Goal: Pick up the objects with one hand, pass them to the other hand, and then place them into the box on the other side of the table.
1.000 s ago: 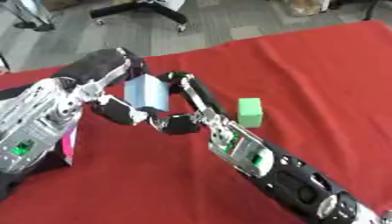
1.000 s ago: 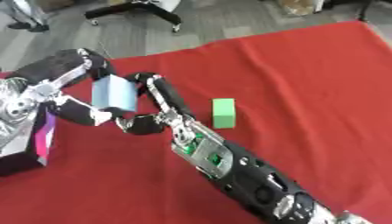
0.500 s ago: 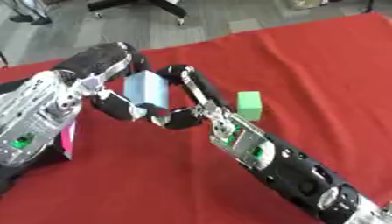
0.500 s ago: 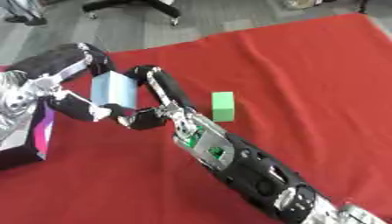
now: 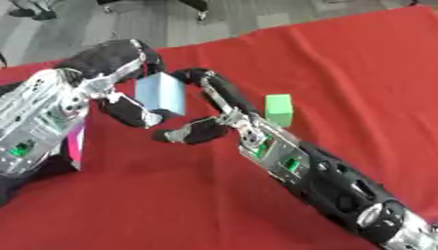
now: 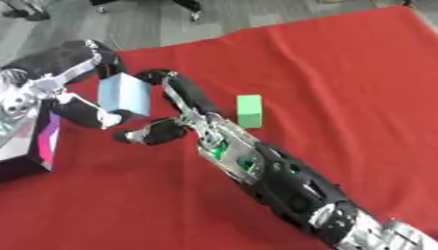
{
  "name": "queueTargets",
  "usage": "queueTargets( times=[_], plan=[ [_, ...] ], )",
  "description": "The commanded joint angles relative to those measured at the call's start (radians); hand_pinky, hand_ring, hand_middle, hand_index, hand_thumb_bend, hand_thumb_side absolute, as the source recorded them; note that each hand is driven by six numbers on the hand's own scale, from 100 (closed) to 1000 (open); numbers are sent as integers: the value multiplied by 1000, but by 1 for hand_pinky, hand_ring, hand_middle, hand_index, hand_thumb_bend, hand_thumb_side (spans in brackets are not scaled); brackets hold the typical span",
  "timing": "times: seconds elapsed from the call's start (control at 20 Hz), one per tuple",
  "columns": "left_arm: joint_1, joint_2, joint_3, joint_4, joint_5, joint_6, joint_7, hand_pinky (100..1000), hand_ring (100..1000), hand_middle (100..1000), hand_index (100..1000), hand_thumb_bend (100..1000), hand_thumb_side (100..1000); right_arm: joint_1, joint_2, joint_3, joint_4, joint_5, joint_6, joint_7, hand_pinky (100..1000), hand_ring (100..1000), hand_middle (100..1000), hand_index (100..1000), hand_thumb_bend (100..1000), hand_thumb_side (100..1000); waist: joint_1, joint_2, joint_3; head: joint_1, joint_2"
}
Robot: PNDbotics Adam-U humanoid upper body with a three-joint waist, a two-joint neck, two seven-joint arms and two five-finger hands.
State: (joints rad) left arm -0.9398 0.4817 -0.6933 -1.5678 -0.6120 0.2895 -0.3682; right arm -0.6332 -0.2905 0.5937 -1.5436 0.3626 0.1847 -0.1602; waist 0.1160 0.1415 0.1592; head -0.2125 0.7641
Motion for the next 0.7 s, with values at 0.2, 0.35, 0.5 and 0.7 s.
queueTargets(
  times=[0.2, 0.35, 0.5, 0.7],
  plan=[
    [-1, 52, 28, -20, 1, 0, -9, 717, 546, 364, 386, 329, 100, -14, -25, -10, -34, 45, 6, 43, 869, 862, 763, 877, 761, 534, -10, -26, -1, 7, 6],
    [8, 67, 36, -29, 12, 3, -19, 716, 544, 362, 383, 330, 100, -12, -28, -12, -34, 58, 15, 59, 871, 864, 766, 881, 760, 544, -10, -27, -1, 8, 6],
    [17, 86, 43, -43, 20, 5, -29, 714, 543, 361, 382, 333, 100, -9, -31, -14, -32, 63, 26, 69, 872, 866, 769, 883, 760, 552, -9, -27, -1, 7, 6],
    [44, 125, 66, -57, 45, 24, -37, 713, 539, 357, 379, 328, 100, -6, -41, -17, -35, 61, 37, 70, 869, 865, 768, 881, 759, 546, -9, -27, -3, 8, 6]
  ],
)
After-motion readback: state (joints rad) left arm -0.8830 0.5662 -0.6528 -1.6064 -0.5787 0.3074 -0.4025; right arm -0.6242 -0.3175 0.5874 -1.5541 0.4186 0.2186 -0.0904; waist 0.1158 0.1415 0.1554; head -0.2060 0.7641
